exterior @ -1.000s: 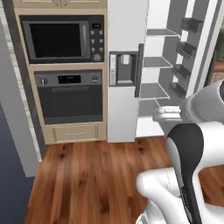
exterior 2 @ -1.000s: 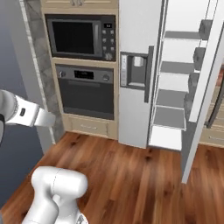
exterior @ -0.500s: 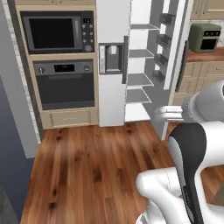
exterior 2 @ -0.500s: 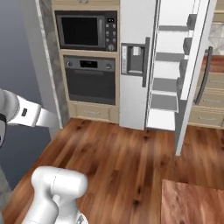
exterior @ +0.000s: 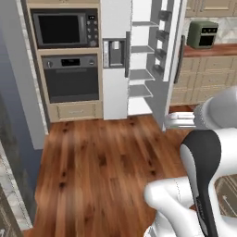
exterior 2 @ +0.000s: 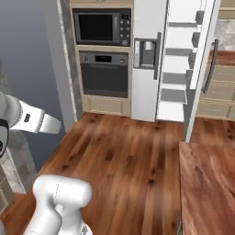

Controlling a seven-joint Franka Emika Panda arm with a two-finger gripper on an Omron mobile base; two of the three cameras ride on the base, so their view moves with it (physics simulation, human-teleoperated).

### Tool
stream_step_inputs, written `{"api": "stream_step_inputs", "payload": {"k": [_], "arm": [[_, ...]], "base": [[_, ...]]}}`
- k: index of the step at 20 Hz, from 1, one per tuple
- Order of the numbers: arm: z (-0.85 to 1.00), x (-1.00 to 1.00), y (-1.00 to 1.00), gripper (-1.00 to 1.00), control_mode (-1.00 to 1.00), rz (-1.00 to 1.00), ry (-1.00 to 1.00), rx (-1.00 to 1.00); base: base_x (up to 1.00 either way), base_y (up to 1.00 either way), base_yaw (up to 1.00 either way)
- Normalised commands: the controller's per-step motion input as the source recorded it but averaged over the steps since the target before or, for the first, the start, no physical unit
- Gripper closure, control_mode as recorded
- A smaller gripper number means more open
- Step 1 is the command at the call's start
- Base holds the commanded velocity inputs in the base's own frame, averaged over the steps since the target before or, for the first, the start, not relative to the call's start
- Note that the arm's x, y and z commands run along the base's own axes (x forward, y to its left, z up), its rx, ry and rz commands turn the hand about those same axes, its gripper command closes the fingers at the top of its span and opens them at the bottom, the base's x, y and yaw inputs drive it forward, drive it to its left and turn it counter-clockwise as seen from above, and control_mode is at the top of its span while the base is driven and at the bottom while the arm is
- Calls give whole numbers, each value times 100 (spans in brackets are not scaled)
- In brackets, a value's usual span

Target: Place one of the steaks on the plate and the other in the bowl. Then place the bowl in the fridge.

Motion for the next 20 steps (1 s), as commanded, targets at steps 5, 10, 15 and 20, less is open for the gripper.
{"api": "stream_step_inputs", "payload": {"k": [5, 10, 15, 20], "arm": [[0, 0, 0, -100, 100, 0, 0, 0], [0, 0, 0, -100, 100, 0, 0, 0], [0, 0, 0, -100, 100, 0, 0, 0], [0, 0, 0, -100, 100, 0, 0, 0]], "base": [[-71, 24, 52], [0, 0, 100], [0, 0, 100], [-1, 7, 97]]}}
